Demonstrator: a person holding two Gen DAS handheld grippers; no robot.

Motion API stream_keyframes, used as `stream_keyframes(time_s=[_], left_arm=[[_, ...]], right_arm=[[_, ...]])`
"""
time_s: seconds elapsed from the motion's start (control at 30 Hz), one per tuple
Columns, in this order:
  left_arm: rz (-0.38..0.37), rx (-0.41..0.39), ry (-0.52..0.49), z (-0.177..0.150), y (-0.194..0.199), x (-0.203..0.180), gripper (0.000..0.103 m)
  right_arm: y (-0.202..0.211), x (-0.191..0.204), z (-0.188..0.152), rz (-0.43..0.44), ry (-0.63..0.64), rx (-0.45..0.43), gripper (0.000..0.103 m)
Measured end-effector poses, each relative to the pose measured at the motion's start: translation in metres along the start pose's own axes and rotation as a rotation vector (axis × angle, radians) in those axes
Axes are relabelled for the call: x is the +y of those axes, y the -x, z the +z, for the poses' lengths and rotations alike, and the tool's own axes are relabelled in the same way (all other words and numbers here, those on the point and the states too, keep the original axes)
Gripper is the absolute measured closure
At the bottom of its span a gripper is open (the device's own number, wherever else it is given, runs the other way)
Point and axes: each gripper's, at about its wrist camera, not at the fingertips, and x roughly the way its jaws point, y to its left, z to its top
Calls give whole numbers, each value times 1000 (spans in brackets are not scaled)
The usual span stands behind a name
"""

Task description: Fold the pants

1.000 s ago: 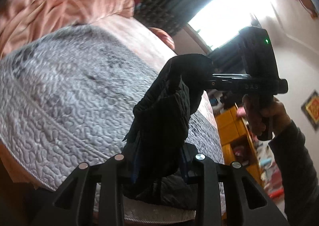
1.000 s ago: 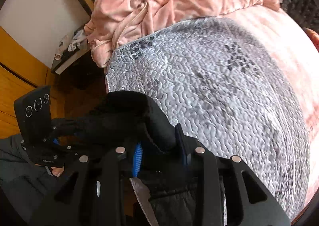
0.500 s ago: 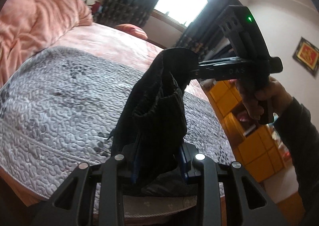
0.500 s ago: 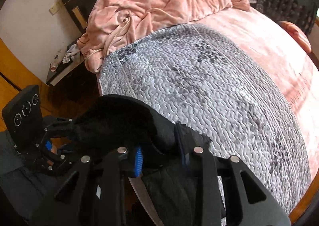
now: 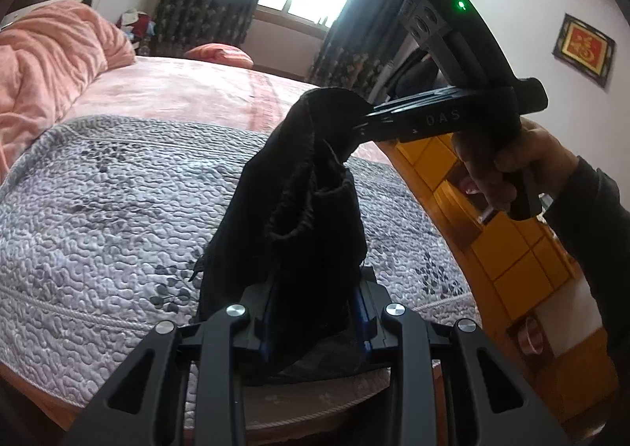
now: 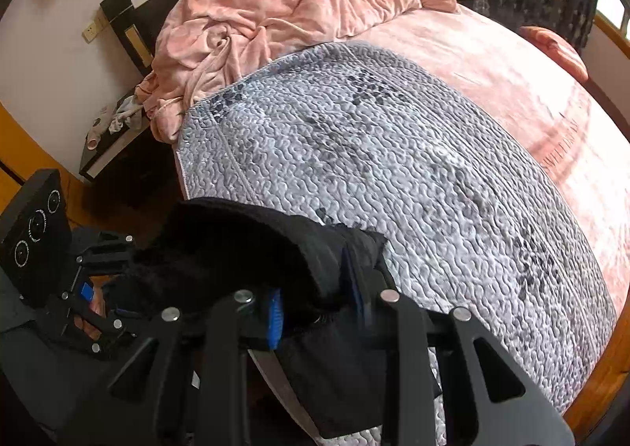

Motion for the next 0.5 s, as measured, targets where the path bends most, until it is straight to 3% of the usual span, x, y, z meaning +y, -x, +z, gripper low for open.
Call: stream_keyframes(time_s=[0.5], left_arm=[[-22, 99, -154, -16, -54, -65, 72]], right_arm=[[10, -47, -71, -11, -89, -26, 78]])
